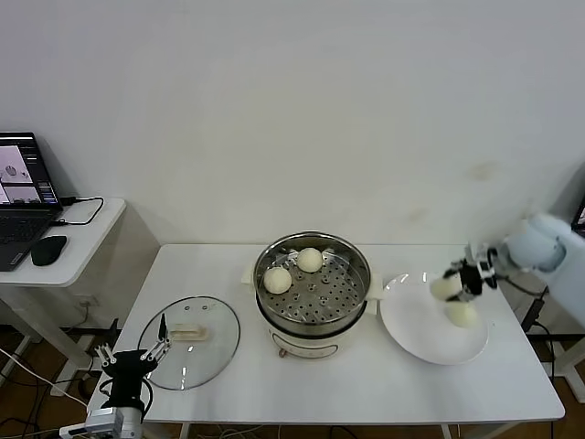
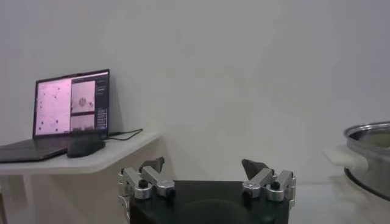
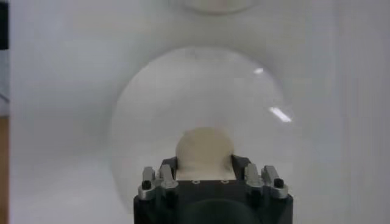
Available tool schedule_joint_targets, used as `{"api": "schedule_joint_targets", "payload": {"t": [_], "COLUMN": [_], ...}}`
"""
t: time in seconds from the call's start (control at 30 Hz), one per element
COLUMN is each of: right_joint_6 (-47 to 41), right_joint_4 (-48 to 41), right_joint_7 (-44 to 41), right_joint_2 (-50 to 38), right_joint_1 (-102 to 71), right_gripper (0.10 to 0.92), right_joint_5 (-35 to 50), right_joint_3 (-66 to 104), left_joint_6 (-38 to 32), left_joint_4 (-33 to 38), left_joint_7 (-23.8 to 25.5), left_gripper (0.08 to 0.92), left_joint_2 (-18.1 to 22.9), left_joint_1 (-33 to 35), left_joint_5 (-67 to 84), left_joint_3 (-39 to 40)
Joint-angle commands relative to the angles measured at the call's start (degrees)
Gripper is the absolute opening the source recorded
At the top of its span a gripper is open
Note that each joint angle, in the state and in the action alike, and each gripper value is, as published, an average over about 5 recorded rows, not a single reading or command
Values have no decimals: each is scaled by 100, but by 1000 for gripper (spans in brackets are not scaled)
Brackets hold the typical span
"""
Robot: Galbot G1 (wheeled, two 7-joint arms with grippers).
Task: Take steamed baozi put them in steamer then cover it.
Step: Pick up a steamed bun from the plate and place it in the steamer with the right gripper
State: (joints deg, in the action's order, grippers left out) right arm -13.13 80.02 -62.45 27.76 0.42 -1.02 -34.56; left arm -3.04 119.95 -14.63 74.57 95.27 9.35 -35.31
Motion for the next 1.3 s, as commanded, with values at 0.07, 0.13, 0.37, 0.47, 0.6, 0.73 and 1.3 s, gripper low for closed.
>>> {"api": "schedule_joint_targets", "payload": {"t": [0.07,0.13,0.37,0.47,0.6,0.73,1.3], "right_joint_6": [-208,-245,-33,314,840,1375,3079], "right_joint_4": [549,794,1306,1304,1229,1142,982], "right_joint_7": [101,183,520,587,559,534,542], "right_joint_2": [770,1070,1966,2177,2389,2559,2903], "right_joint_1": [2636,2852,2986,2902,2763,2709,2664], "right_gripper": [568,568,573,573,574,570,582], "right_joint_5": [1045,1172,1535,1484,1107,735,-685], "right_joint_3": [-1218,-1439,-2225,-2642,-3048,-3367,-3872], "left_joint_6": [11,8,-17,-19,-24,-26,-53], "left_joint_4": [66,71,98,113,122,171,217], "left_joint_7": [-8,-11,-20,-23,-27,-35,-59], "left_gripper": [823,823,823,823,823,823,823], "left_joint_2": [23,37,74,87,108,133,244], "left_joint_1": [7,16,81,101,112,120,157], "left_joint_5": [-33,-51,-65,-63,-60,-57,-72], "left_joint_3": [13,4,-95,-143,-195,-237,-260]}}
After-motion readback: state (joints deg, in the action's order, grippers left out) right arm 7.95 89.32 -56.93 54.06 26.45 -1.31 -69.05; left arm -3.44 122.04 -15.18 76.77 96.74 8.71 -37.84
